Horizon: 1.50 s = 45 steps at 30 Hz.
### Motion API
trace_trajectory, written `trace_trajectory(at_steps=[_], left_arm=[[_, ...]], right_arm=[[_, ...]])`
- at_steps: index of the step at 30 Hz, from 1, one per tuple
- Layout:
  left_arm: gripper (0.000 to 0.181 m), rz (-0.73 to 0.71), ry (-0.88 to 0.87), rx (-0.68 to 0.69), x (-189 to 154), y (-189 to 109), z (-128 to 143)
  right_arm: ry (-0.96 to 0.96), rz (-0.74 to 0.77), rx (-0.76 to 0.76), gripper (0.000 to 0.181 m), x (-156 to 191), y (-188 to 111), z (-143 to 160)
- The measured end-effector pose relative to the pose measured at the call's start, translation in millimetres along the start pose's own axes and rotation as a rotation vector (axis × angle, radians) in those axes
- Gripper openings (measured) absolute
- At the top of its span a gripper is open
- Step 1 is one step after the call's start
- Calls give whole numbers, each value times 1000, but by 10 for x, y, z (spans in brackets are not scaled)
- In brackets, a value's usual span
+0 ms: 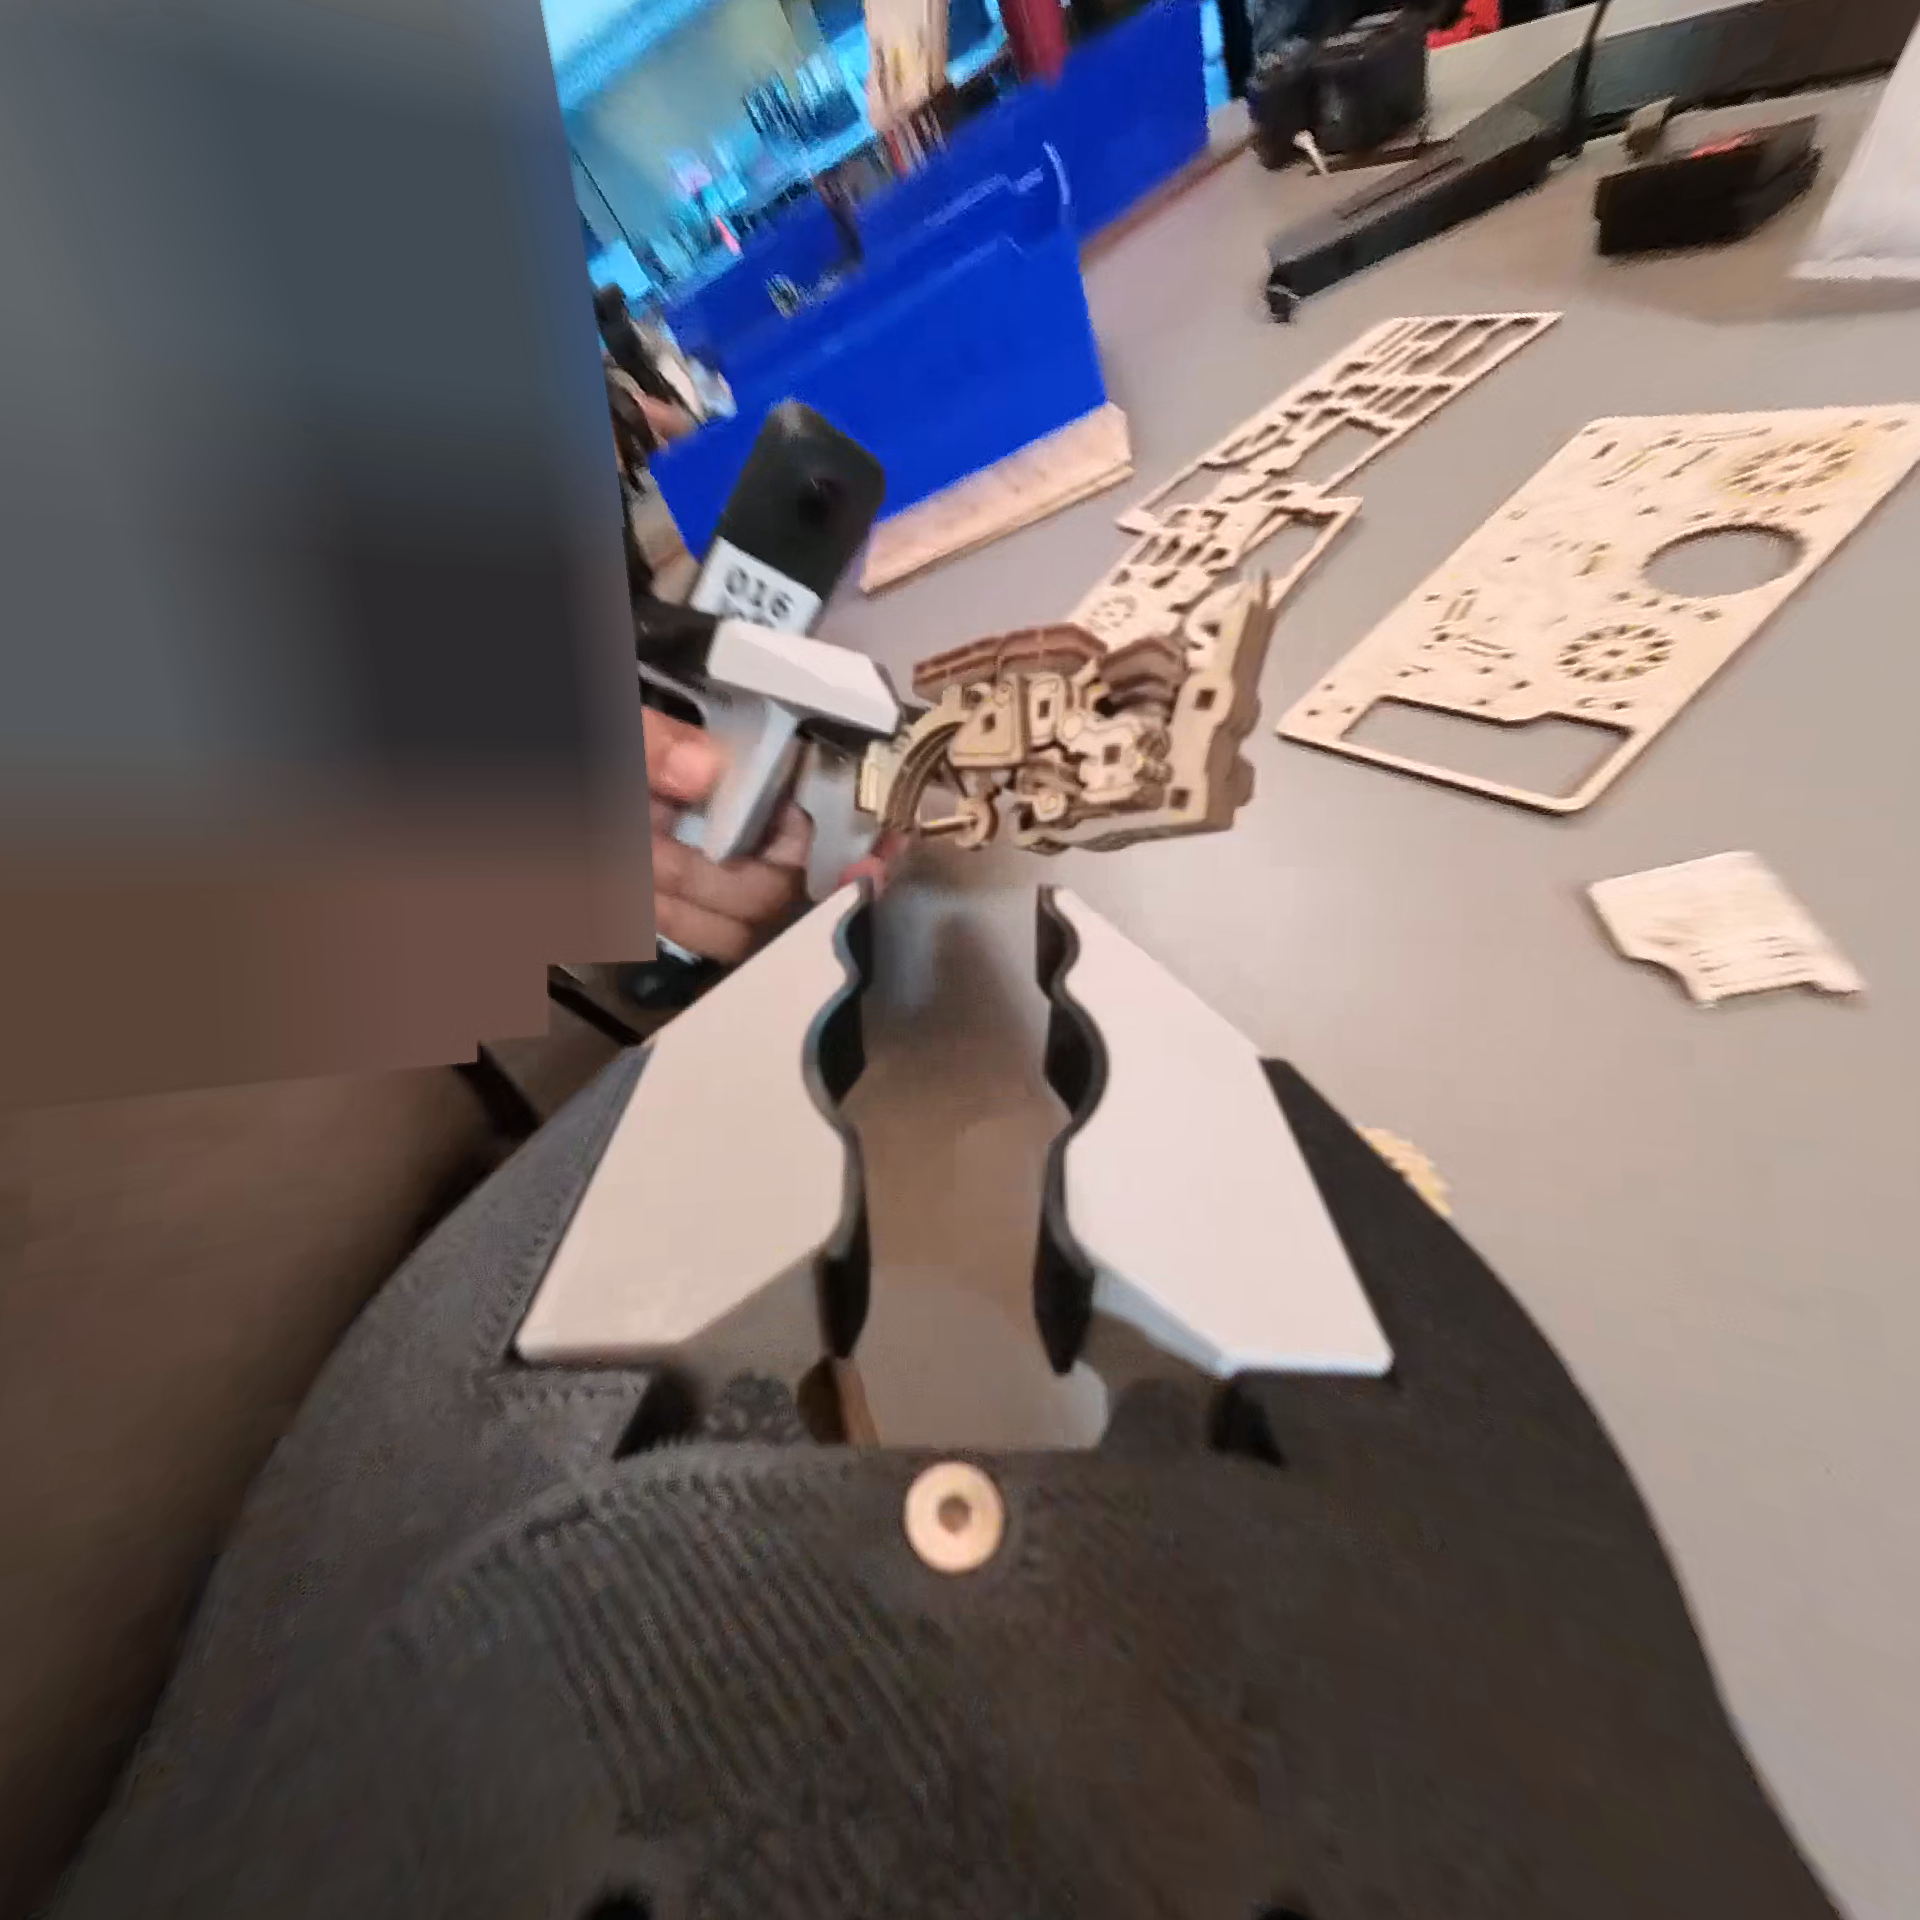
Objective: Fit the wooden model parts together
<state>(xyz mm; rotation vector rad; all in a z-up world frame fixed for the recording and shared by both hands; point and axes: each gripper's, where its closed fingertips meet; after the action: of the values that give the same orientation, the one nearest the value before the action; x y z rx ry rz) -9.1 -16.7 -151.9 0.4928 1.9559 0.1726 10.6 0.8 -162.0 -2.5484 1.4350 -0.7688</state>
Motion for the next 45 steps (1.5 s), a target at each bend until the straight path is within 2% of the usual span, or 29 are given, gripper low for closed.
trace_trajectory(at_steps=[4, 8, 14, 22, 33, 45], left_arm=[[14, 62, -20, -49, -97, 23, -31], [14, 93, -25, -61, -148, 33, -38], [15, 122, -22, -48, -204, 70, -1], [14, 128, -1, -20, -231, 103, 43], [14, 48, 171, 81, -225, 122, 110], [14, -7, 264, 141, -184, 120, 154]], right_arm=[[187, -121, -56, 23, 58, -10, -87], [272, -191, -124, 21, 111, -53, -196], [296, -215, -137, 24, 152, -39, -214], [319, -239, -132, 13, 178, -30, -210], [353, -257, -109, 13, 154, -32, -177], [323, -253, -61, 13, 143, -26, -110]])
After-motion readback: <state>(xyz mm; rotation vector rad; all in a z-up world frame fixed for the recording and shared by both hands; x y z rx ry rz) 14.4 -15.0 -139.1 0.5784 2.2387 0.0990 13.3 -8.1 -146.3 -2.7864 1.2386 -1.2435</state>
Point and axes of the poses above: each gripper's, where its closed fingertips meet, y out along the fingers, z out of its underside, x = y × z across the jaws, and after that the axes turned 13 degrees about z, right-handed
